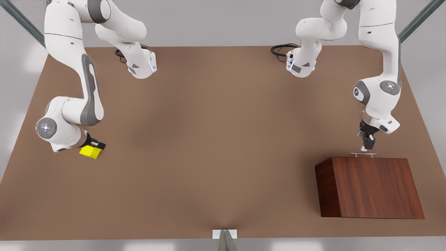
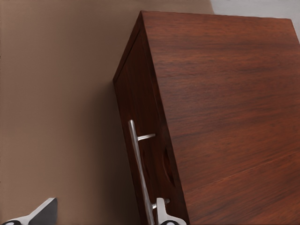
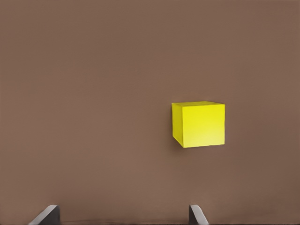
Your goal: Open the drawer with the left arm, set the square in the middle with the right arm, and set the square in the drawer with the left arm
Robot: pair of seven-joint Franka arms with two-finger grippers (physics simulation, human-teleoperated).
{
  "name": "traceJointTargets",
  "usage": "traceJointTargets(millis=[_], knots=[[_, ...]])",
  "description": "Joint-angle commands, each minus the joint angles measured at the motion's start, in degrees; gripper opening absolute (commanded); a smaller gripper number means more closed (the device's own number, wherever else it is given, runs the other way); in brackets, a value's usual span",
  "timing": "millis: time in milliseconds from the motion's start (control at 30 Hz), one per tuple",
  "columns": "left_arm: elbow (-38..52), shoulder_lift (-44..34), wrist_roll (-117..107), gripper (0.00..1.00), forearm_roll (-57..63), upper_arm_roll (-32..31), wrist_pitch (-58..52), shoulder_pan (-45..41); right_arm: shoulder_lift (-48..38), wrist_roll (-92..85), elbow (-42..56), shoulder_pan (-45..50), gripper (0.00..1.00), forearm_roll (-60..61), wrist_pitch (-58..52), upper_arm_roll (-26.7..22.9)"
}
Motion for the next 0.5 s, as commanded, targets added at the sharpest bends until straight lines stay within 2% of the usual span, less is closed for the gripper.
traceJointTargets(millis=[0,167,200,233,333,467], knots=[[0.0,0.1,0.0,1.00,0.0,0.0,0.0,-0.3,0.3,0.0,0.1,0.0,1.00,0.0,0.1,-0.2],[0.3,1.1,-1.2,1.00,-0.8,0.0,0.8,1.1,5.4,0.8,-0.1,-2.2,1.00,1.1,8.4,0.0],[0.7,1.3,-1.6,1.00,-1.1,-0.1,0.7,1.8,5.6,0.5,0.1,-4.7,1.00,1.6,8.4,1.0],[1.2,1.8,-1.8,1.00,-3.1,-0.1,0.8,1.9,6.2,-0.6,-0.8,-10.6,1.00,1.5,9.8,6.5],[2.0,3.3,-1.8,1.00,-3.1,-0.2,0.9,1.9,6.7,-10.0,-2.4,-13.0,1.00,3.9,13.8,6.6],[4.7,5.8,-2.4,1.00,-3.3,-0.3,0.8,2.1,7.6,-15.6,-2.1,-14.0,1.00,6.4,13.2,5.2]])
